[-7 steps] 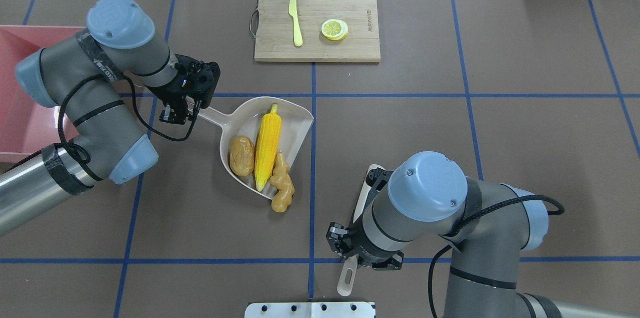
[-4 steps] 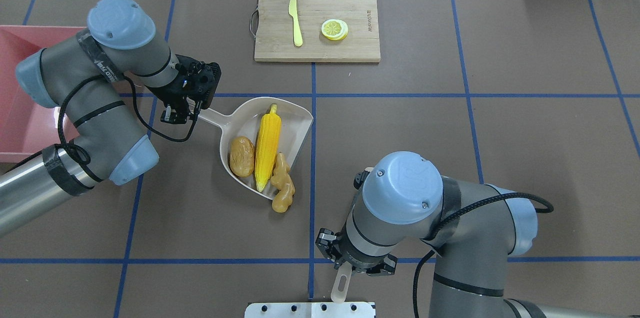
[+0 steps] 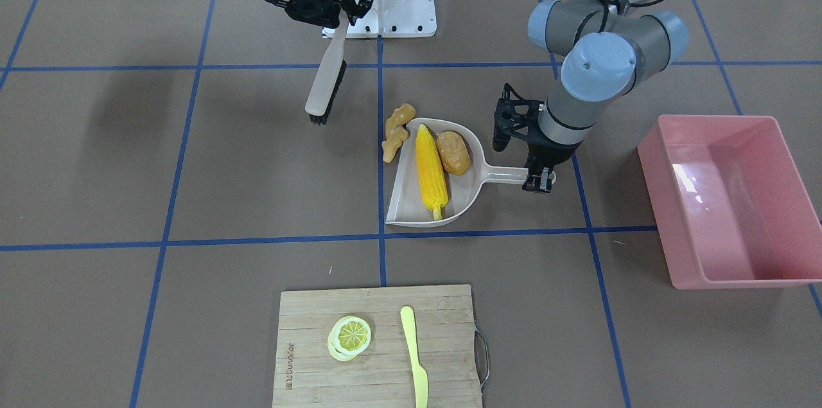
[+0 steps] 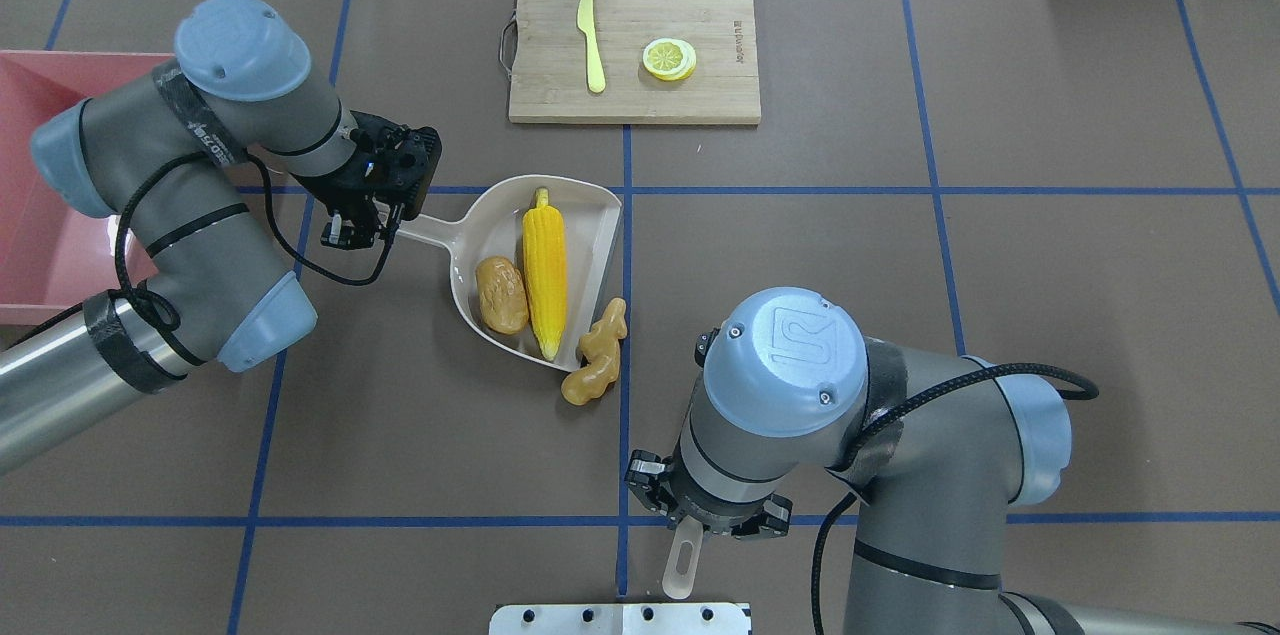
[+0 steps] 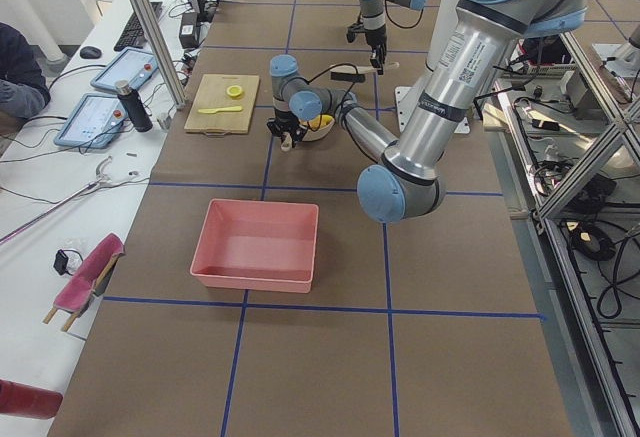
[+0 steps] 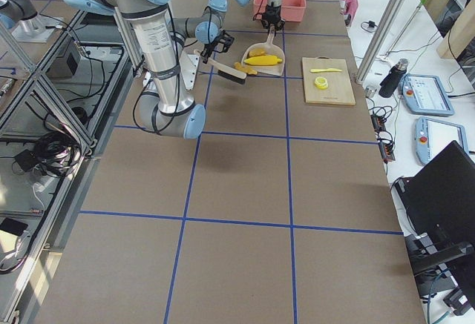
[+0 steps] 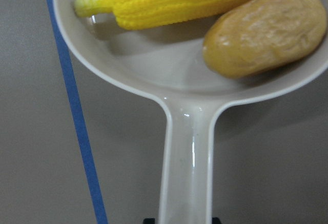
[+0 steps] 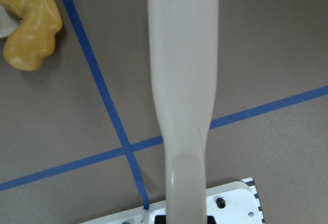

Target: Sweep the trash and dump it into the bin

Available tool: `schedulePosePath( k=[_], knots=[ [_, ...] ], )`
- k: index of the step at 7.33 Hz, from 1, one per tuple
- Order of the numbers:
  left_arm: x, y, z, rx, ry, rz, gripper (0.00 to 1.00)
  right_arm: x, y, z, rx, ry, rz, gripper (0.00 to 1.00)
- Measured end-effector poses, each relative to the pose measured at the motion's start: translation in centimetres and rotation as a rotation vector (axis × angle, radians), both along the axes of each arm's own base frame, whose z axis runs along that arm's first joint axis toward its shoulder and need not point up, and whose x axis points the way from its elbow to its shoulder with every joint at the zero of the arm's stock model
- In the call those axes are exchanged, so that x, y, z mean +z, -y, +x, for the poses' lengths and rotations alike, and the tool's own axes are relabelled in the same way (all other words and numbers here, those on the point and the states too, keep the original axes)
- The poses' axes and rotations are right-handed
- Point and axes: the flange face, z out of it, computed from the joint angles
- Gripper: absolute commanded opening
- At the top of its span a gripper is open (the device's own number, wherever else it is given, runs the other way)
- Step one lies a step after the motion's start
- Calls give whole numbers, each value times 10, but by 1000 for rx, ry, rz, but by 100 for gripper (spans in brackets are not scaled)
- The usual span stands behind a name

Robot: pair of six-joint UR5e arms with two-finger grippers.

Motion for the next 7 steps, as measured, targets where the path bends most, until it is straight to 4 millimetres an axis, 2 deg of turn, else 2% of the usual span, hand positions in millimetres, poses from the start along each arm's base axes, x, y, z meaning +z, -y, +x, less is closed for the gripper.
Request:
schedulePosePath(
  k=[4,6,7],
  knots=[
    [1,-2,-3,0,-2,2,4,-2,15,10,0,16,38,0],
    [5,-11,-14,-2,-7,7,4,-13,12,11,-9,37,37,0],
    [9,-18,-21,-3,-7,7,4,-16,5,7,-22,41,36,0]
  ],
)
